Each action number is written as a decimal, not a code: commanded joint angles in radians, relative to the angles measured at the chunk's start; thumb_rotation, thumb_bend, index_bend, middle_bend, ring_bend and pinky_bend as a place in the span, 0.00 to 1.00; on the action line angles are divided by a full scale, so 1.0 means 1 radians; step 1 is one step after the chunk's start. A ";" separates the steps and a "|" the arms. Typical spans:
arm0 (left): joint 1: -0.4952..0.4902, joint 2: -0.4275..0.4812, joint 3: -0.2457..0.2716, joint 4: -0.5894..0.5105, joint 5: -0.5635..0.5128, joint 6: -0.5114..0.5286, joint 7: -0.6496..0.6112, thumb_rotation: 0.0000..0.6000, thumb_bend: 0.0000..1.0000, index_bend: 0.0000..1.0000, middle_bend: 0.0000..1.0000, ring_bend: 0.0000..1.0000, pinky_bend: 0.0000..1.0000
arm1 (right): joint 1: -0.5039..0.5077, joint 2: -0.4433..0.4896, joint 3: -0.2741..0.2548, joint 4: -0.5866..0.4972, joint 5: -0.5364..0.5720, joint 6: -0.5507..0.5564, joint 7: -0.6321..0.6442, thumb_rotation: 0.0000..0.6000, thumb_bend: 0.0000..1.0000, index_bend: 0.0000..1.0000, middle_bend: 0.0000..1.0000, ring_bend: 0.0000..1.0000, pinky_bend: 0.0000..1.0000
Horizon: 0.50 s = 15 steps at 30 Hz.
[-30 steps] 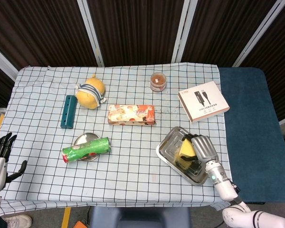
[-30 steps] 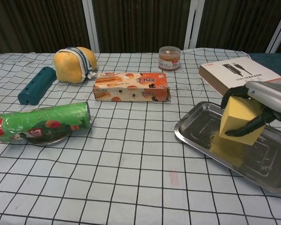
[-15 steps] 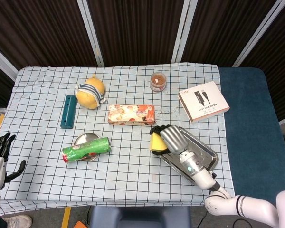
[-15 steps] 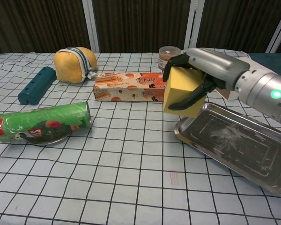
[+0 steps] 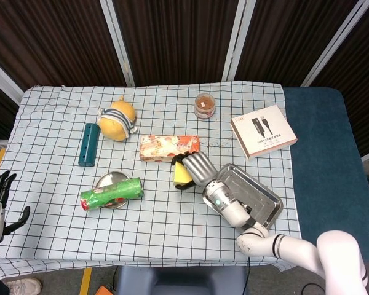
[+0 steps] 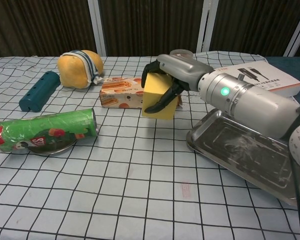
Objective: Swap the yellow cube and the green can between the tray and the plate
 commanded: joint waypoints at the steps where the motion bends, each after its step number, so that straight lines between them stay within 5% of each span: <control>1: 0.000 0.002 0.000 0.000 -0.003 -0.003 -0.003 1.00 0.39 0.06 0.00 0.00 0.22 | 0.025 -0.001 -0.008 0.011 0.002 -0.039 0.060 1.00 0.22 0.48 0.39 0.35 0.35; 8: 0.001 0.004 -0.001 0.000 -0.003 -0.004 -0.006 1.00 0.39 0.06 0.00 0.00 0.22 | 0.033 0.027 -0.037 -0.008 0.005 -0.057 0.063 1.00 0.22 0.26 0.11 0.03 0.13; 11: 0.001 0.004 -0.001 0.000 -0.004 -0.004 -0.005 1.00 0.39 0.06 0.00 0.00 0.22 | 0.027 0.050 -0.049 -0.036 0.000 -0.045 0.049 1.00 0.21 0.14 0.01 0.00 0.08; 15: 0.000 0.004 -0.001 0.000 -0.005 -0.006 -0.003 1.00 0.39 0.06 0.00 0.00 0.22 | 0.004 0.112 -0.069 -0.114 -0.020 -0.015 0.042 1.00 0.17 0.01 0.00 0.00 0.05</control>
